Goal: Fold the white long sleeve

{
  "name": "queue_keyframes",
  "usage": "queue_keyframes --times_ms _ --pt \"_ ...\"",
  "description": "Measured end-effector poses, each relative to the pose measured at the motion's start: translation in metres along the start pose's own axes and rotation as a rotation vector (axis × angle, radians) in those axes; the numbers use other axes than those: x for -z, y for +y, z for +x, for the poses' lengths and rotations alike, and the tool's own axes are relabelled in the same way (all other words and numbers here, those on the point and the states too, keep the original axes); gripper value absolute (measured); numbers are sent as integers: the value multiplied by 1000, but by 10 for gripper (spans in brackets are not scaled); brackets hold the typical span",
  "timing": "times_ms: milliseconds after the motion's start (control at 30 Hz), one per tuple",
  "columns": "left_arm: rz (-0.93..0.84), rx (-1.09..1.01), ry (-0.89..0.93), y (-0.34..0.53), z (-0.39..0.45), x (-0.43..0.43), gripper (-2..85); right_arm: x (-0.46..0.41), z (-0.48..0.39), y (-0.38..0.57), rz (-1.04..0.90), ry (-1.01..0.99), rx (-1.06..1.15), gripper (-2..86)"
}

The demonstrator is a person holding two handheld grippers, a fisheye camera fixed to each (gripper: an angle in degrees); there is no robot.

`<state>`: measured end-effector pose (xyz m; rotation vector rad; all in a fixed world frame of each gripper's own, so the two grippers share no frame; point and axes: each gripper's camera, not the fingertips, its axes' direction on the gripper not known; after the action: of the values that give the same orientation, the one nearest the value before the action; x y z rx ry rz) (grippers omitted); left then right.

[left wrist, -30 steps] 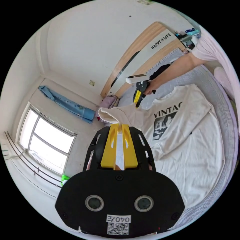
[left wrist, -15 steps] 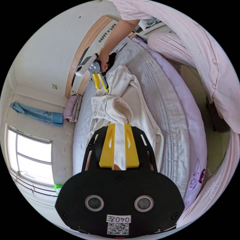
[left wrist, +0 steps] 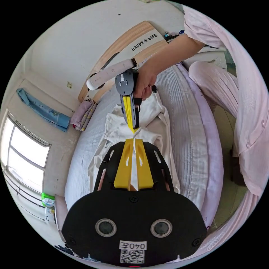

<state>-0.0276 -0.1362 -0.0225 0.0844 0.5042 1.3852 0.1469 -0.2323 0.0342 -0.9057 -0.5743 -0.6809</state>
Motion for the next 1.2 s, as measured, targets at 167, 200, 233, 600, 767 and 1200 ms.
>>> queue_keyframes --times_ms 167,200,233,600,767,1200 --pt "-37 27 170 -21 -15 -32 -9 -4 7 2 -70 25 14 -10" --pt "-84 -6 231 -24 -14 -43 -8 4 9 2 -42 33 17 -10" --pt "-124 -23 264 -25 -13 -51 -8 20 14 4 11 56 21 -10" --pt "-91 451 279 -26 -211 -103 -5 66 255 71 233 75 -601 23" --pt "-152 960 541 -5 -329 -218 17 35 361 87 325 -299 -834 111" --pt "-607 674 304 -110 -318 -350 -2 10 413 38 117 -252 -901 24"
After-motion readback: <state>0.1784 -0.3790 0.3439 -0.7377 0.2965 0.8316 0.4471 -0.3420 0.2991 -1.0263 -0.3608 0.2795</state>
